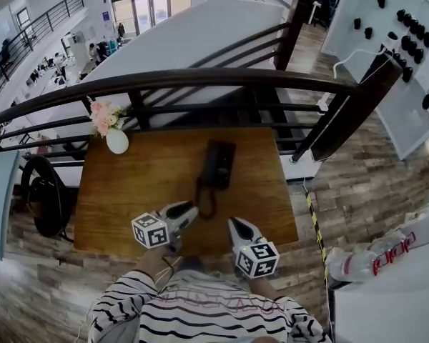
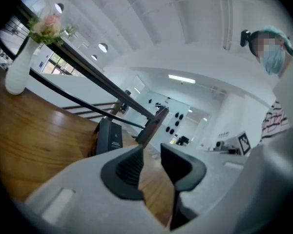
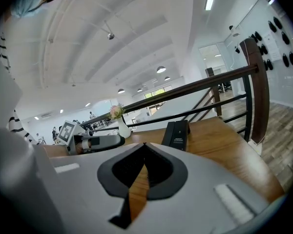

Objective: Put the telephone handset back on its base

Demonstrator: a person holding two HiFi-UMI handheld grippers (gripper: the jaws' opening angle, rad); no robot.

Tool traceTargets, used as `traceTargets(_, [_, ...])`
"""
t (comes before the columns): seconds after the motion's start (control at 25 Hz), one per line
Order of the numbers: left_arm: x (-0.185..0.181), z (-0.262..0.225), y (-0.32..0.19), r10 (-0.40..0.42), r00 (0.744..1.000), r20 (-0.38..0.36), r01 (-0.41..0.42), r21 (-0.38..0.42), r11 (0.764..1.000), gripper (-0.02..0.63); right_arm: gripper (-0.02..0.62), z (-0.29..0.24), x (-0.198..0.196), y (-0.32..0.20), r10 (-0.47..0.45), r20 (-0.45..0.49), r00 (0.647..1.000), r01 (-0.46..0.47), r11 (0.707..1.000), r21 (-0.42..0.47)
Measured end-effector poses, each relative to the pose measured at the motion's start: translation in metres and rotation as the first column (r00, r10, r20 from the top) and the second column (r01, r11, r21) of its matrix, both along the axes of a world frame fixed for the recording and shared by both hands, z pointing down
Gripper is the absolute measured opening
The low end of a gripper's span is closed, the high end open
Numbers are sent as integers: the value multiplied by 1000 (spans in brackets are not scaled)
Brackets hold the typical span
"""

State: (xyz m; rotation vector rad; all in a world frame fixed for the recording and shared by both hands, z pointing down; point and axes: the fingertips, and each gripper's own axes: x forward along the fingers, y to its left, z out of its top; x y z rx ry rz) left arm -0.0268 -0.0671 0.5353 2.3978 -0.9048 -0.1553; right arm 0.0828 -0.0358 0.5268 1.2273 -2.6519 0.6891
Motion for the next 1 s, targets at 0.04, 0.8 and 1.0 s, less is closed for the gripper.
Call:
traceTargets(0.04, [2,-4,6,-1,1000,1,1,11,1000,107,0,-2,0,4,-2,1,1000,2,1000,5])
traceTargets(0.8, [19,-29,73,-71,996,47,66,101,993,11,0,-5,16,47,-21,6,1000,20,999,31])
traceTargets(1.0, [23,-30,79,-66,997,34,62,101,993,3,0,-5,17,46,-13,-1,1000,13,999,34])
